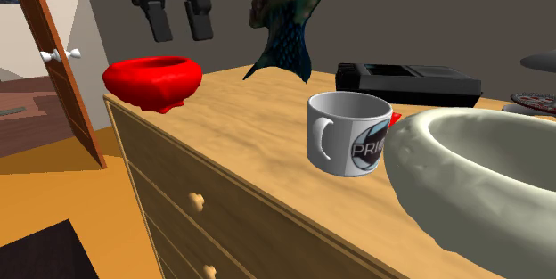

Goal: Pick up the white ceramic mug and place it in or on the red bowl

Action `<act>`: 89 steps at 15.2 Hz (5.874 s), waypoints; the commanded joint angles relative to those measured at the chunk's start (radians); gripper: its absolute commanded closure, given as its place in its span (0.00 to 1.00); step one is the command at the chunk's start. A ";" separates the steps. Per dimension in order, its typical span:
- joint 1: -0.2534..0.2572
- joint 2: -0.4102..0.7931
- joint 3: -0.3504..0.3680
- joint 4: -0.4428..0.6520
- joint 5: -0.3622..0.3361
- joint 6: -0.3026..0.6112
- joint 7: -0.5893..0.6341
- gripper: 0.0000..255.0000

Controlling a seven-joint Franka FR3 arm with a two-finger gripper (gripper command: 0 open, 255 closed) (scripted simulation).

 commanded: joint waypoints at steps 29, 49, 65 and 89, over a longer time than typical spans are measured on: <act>-0.063 0.528 -0.108 0.355 0.097 0.154 -0.195 1.00; -0.063 0.514 -0.109 0.484 0.094 0.010 -0.196 1.00; -0.070 0.547 -0.112 0.745 0.102 -0.218 -0.205 1.00; 0.140 0.221 0.094 0.471 0.038 -0.283 0.205 1.00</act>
